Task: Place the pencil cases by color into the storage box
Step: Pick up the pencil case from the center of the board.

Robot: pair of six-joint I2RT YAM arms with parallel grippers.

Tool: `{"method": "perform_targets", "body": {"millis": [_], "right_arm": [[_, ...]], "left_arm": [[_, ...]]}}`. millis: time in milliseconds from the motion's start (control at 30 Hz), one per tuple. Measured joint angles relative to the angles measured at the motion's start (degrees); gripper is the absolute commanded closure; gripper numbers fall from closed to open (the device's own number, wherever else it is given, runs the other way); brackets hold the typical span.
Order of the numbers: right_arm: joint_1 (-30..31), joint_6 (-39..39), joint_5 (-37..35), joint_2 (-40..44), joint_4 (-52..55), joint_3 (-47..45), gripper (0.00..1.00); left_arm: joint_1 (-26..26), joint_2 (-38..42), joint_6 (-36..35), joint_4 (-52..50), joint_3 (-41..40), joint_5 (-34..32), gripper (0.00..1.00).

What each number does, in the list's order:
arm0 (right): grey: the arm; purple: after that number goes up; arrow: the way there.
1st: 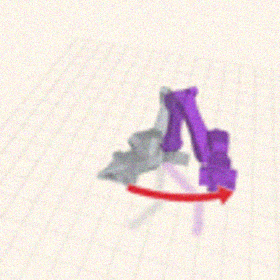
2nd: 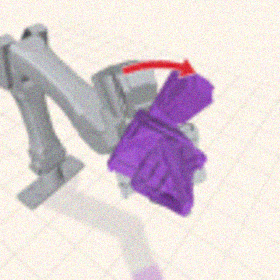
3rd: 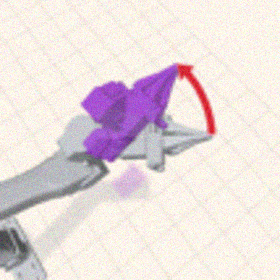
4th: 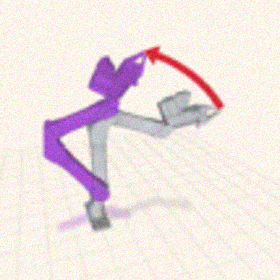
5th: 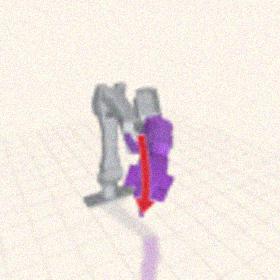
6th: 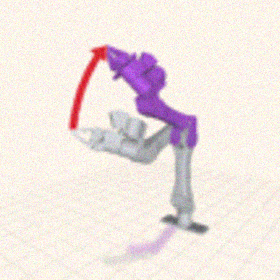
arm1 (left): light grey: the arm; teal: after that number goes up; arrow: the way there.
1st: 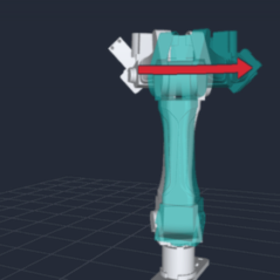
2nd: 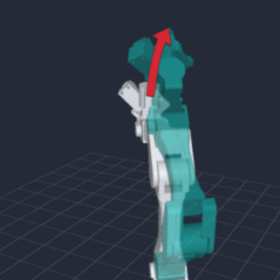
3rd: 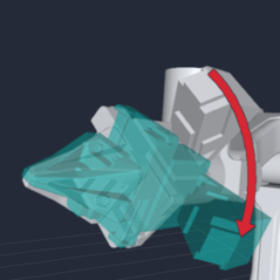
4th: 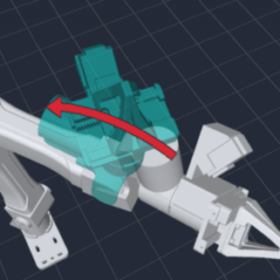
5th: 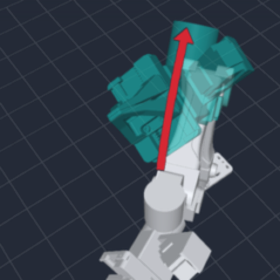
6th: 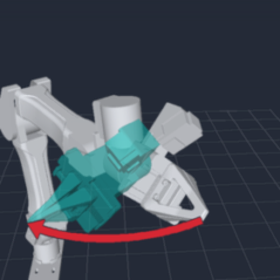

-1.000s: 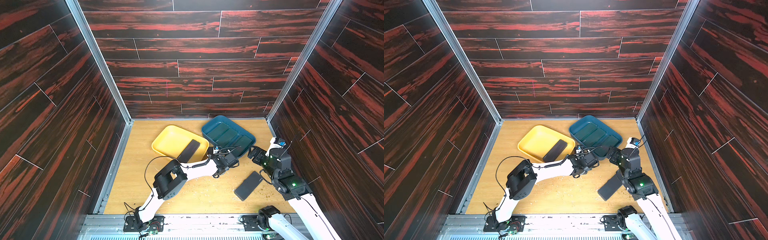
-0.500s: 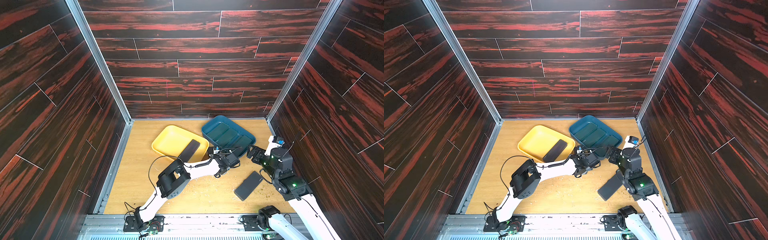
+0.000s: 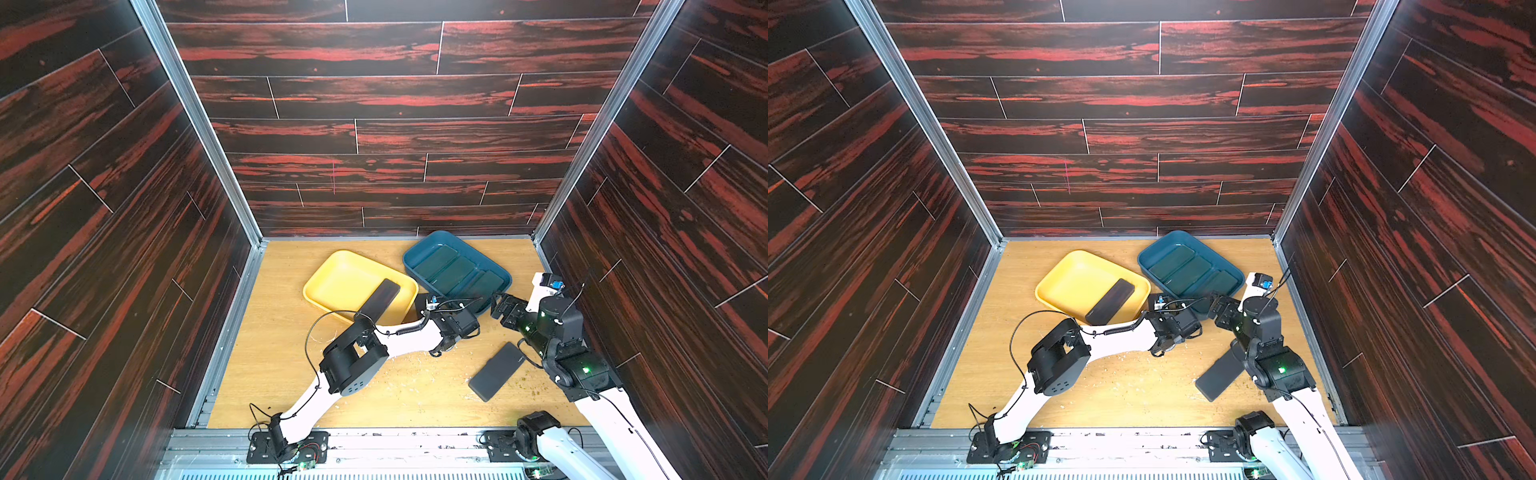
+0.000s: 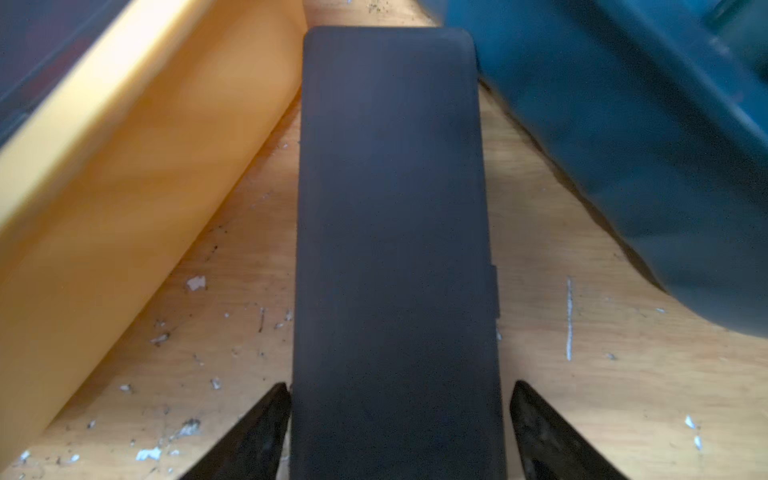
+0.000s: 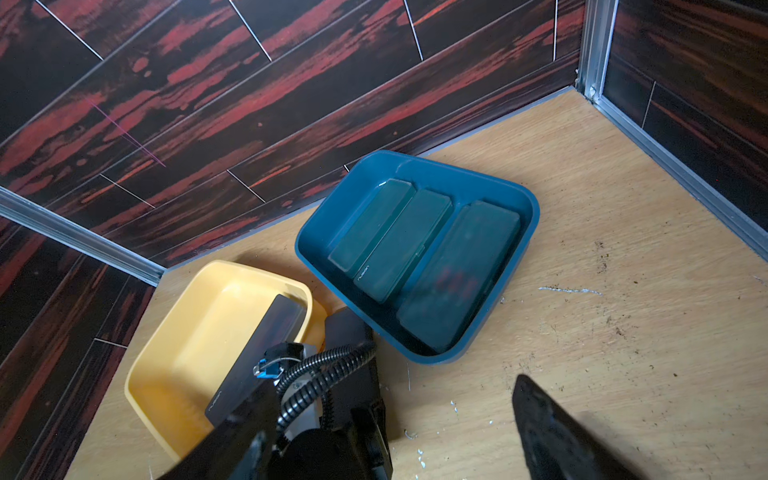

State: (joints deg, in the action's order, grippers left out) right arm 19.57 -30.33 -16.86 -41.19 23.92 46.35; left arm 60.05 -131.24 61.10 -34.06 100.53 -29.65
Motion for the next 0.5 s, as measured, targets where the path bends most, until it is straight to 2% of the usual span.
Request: {"method": "perform_targets", "body": {"millis": [300, 500], "right_arm": [[0.0, 0.0, 1.3, 0.0, -0.9, -0.7, 0.12], [0.0, 0.0, 1.8, -0.1, -1.0, -0.8, 0.12]], "left_arm": [[-0.4, -1.4, 0.0, 0.0, 0.3, 0.0, 0.18], [-0.8, -1.9, -0.1, -0.3, 0.9, -0.3, 0.24]]}}
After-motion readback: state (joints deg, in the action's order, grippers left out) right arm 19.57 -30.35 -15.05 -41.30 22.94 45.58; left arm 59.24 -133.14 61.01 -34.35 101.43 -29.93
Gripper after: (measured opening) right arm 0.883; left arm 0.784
